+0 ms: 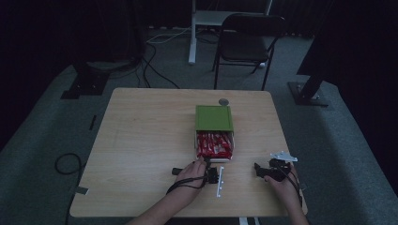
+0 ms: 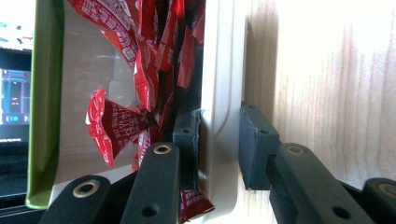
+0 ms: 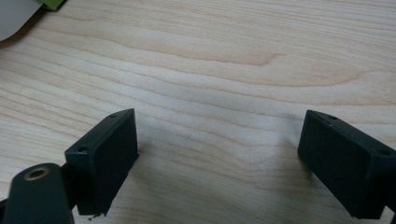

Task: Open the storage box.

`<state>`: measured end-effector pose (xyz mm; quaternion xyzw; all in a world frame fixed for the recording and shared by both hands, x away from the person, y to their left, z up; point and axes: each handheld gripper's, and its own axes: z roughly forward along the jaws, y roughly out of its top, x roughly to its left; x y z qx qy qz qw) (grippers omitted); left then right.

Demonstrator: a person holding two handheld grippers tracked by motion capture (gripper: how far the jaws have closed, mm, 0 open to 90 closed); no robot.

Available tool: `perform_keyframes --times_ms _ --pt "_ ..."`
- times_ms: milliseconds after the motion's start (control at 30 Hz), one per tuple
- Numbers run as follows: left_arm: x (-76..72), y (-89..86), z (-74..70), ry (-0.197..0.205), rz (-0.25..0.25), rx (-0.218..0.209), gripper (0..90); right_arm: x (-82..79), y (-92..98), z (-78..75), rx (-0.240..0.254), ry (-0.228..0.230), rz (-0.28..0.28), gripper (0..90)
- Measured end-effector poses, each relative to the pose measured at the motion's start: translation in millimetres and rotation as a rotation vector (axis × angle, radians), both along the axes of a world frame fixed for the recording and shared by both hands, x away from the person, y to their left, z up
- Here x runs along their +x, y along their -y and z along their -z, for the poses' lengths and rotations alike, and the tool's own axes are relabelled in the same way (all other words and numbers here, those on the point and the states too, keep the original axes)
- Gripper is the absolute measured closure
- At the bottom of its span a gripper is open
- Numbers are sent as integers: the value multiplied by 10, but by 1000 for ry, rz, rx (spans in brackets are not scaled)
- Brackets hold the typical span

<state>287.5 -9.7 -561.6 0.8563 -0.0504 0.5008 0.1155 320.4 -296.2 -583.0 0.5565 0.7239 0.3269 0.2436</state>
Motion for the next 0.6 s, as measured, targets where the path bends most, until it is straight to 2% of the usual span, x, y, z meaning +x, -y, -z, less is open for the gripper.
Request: perform_keyframes --times_ms 133,400,467,600 --pt "-53 -11 -6 -21 8 -4 726 0 0 0 0 0 0 115" --pt "-143 -24 9 -45 26 15 727 0 0 0 0 0 0 115" --pt "-164 -26 8 -55 25 -4 727 0 0 0 0 0 0 115" --pt "-208 -31 -2 -66 24 -6 727 0 0 0 0 0 0 115"
